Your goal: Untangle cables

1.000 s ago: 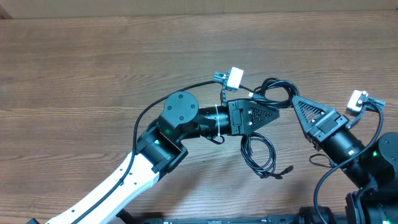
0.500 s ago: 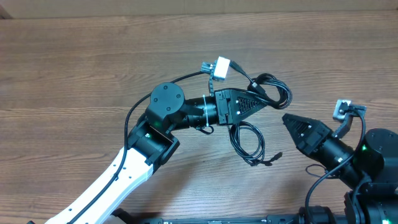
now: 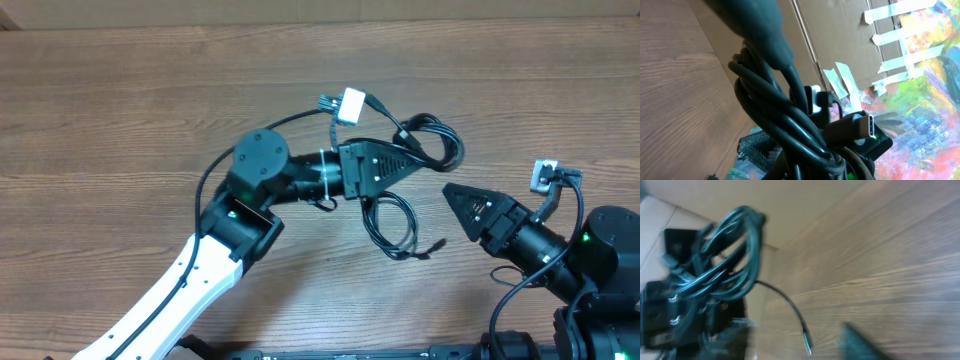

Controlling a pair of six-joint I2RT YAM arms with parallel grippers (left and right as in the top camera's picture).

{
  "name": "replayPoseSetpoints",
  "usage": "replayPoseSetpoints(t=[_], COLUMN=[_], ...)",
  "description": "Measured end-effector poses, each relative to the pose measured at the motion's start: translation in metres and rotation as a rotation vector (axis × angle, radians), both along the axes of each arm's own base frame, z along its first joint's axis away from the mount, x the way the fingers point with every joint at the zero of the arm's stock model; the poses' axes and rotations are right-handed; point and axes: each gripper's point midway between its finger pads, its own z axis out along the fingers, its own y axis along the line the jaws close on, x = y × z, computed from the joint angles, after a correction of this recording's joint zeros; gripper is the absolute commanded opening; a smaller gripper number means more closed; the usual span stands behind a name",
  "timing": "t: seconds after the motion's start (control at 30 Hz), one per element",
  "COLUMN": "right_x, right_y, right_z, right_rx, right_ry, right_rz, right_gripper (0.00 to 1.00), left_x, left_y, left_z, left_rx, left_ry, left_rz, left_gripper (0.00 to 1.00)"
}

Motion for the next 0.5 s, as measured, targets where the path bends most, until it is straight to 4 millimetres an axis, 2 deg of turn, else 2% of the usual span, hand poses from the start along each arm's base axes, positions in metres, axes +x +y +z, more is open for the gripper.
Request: replayPoseSetpoints(t=[0.13, 0.27, 0.5], right_x=[-0.001, 0.0, 0.005], right_y=[0.006, 0.008, 0.003], right_z=[0.012, 0.021, 0.02], right_rx=[0.037, 0.06, 0.067], right_ry=[-0.037, -0.059, -0.045], right_rz=[0.036, 0.041, -0.003], right_gripper=[0.82, 0.82, 0.8], left_x=[0.006, 0.003, -0.009], left_y=[0.01, 0.013, 0.013], left_z=[0.0, 0.001, 0.01], left_rx=[0.003, 0.002, -0.022], left_ry=[-0.016, -0.03, -0.089], left_rz=[-0.006, -0.032, -0.093], left_gripper=[0.04, 0.04, 0.04])
